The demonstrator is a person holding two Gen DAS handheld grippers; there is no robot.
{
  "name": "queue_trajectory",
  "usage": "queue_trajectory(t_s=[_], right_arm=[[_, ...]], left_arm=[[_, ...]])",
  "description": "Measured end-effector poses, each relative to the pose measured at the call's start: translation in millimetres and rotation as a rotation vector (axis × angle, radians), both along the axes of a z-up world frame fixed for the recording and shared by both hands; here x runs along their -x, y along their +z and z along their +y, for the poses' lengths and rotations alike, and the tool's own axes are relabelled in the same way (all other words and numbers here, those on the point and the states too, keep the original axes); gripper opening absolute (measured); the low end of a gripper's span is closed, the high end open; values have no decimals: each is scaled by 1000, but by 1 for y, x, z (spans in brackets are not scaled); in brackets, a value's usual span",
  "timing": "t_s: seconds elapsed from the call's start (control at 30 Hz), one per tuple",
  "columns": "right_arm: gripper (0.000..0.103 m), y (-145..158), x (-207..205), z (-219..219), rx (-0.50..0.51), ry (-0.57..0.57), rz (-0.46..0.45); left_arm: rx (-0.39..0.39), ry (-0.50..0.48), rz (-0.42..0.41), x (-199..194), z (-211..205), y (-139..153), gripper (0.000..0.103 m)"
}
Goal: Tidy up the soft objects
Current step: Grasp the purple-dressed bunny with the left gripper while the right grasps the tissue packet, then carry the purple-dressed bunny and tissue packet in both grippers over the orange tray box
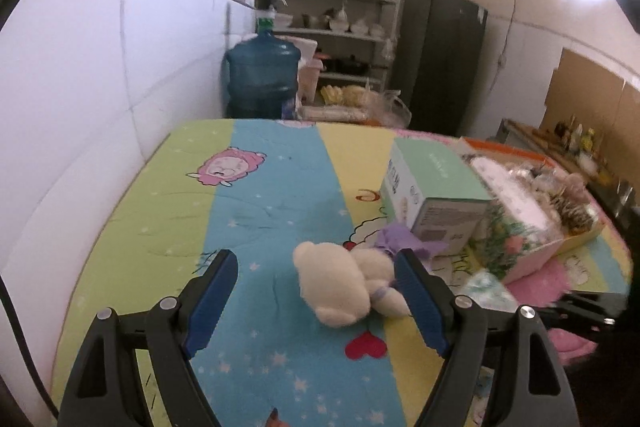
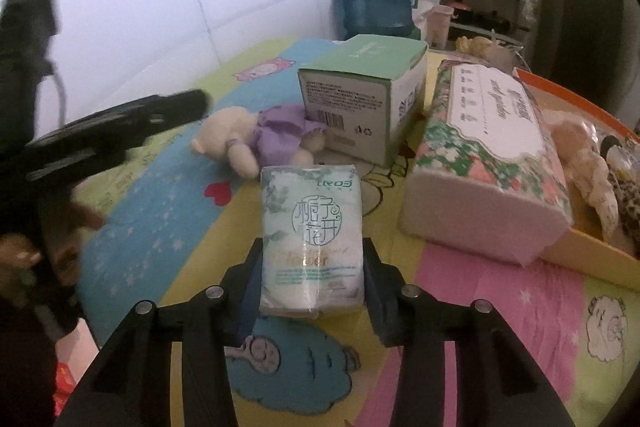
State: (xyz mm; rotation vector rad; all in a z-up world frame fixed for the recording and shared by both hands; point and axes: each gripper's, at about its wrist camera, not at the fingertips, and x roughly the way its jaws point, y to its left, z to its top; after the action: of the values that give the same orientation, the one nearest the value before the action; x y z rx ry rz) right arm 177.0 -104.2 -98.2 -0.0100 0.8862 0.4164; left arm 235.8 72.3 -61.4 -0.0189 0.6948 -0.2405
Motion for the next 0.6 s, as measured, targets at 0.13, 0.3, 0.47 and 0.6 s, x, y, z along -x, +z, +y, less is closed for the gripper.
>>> queue_trajectory(t_s=[0.13,0.3,0.47,0.6], right_arm=[[46,2,6,-11,-31,-15,1],[46,5,3,-18,-49,-17,-2],[46,4,0,-19,-62,-15,5],[46,2,0,-19,-68,-14,11]], left_arm=[[40,-52,86,-20,-7,-15,80],[86,-89,165,-29,-10,-26,74],[100,-109,150,-25,-12,-25,54],[101,-95,104,-16,-12,-19,44]])
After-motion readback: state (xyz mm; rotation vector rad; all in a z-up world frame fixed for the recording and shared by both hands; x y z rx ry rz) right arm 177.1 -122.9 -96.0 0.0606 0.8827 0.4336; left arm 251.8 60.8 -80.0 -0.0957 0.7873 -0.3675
